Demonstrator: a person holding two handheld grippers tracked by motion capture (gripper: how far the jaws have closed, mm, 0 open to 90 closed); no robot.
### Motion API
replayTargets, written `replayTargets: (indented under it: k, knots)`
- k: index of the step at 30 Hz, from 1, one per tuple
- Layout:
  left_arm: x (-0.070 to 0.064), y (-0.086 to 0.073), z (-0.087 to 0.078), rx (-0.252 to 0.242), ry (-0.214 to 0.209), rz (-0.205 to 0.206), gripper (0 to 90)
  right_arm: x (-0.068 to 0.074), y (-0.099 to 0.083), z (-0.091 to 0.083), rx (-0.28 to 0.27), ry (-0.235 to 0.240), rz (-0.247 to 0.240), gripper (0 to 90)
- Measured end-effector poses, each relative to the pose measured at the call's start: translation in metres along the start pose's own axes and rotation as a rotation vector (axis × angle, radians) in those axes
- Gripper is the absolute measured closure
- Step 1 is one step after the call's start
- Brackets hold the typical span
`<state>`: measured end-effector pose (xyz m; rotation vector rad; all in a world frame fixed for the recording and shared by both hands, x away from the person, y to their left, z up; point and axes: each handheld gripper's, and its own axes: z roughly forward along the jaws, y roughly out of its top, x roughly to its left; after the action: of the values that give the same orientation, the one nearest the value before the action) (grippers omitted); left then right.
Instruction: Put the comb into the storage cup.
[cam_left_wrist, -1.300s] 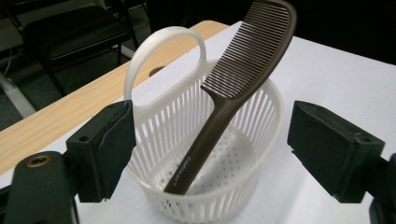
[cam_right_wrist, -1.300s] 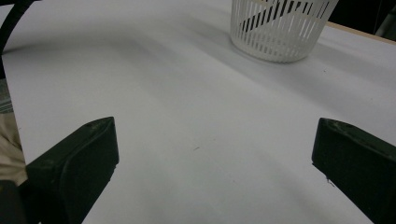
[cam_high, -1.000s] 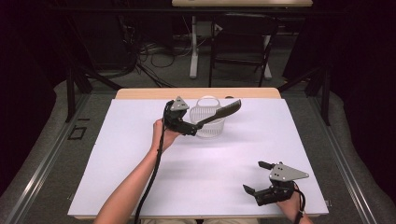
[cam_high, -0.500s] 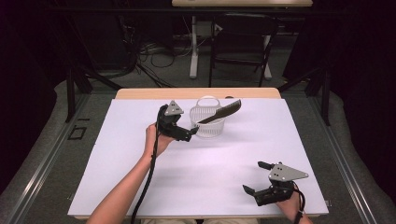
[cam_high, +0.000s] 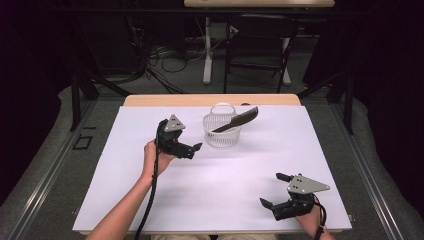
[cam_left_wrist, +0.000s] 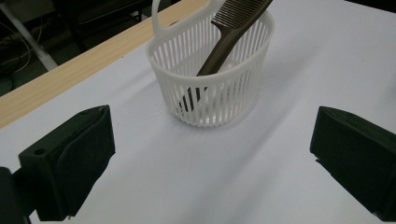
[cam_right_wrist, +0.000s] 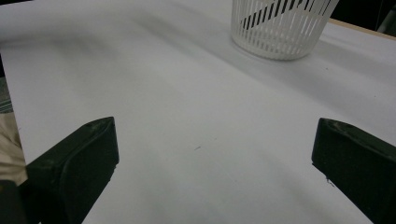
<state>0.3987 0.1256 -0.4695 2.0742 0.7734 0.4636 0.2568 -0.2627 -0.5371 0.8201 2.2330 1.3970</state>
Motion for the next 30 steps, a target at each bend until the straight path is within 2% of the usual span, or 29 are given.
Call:
replayTargets:
  k: [16, 30]
  knots:
    - [-0.009, -0.023, -0.017, 0.007, 0.019, -0.009, 0.0, 0.001, 0.0, -0.001, -0.003, -0.003, 0.001, 0.2]
    - [-0.018, -0.051, -0.033, 0.008, 0.037, -0.016, 0.0, 0.001, 0.0, -0.001, -0.003, -0.005, 0.003, 0.2]
